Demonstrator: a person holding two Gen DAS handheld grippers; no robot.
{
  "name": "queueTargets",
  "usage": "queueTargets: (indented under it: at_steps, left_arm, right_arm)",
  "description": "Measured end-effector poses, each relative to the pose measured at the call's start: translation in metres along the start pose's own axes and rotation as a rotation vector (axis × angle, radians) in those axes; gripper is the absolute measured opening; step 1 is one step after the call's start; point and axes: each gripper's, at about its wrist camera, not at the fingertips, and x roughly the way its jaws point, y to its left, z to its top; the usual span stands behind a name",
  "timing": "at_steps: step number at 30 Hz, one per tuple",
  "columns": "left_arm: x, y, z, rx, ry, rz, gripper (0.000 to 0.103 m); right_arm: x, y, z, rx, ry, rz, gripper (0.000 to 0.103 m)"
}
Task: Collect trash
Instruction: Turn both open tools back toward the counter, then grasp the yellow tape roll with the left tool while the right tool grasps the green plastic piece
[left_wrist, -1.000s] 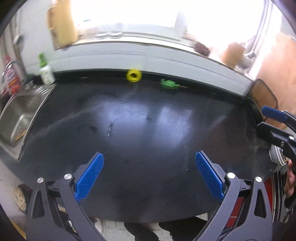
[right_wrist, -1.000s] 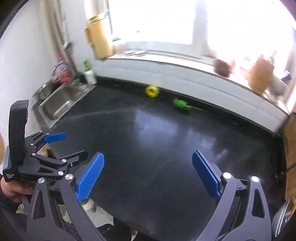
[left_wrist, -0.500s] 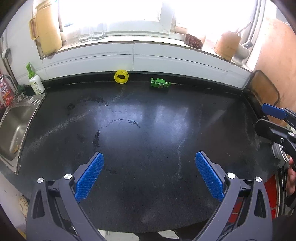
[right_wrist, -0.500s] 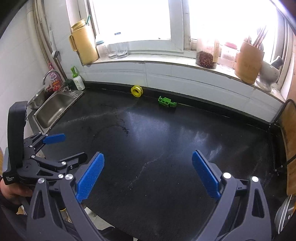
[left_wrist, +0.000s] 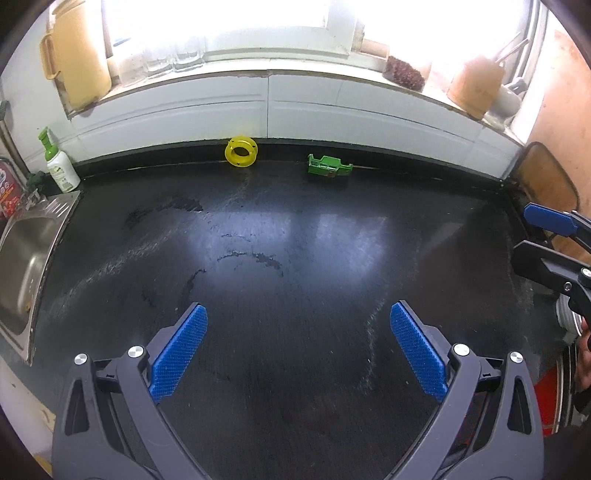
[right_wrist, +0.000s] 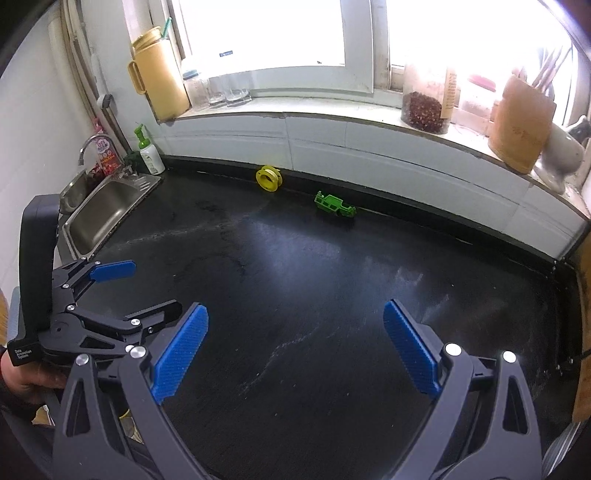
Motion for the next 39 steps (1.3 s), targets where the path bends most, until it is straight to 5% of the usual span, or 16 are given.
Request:
queueTargets:
  at_steps: [9,26,36,39]
  left_arm:
    - [0.063,0.015,0.037,0.019,0.027,0.022,0.096]
    - [0.255,0.078,0.161,0.039,0.026,0.046,0.096]
    - [0.272,0.096,0.176,0.047,-0.037,0.034,0.09]
    - [0.273,0.095,0.179,0.052,-0.038,0.04,0.083]
  right_arm:
    - [0.065,-0.029,0.025,0.016,0.059,0.01,0.093]
    - [0.251,-0.076,0.098,-0.093,0.12,0.047,0.091]
    - [0.298,-0.069,0.108,-0.155,0.112,0.05,0.072]
    - [0.302,-0.066,0.103,-0.181,0.121,0.044,0.05]
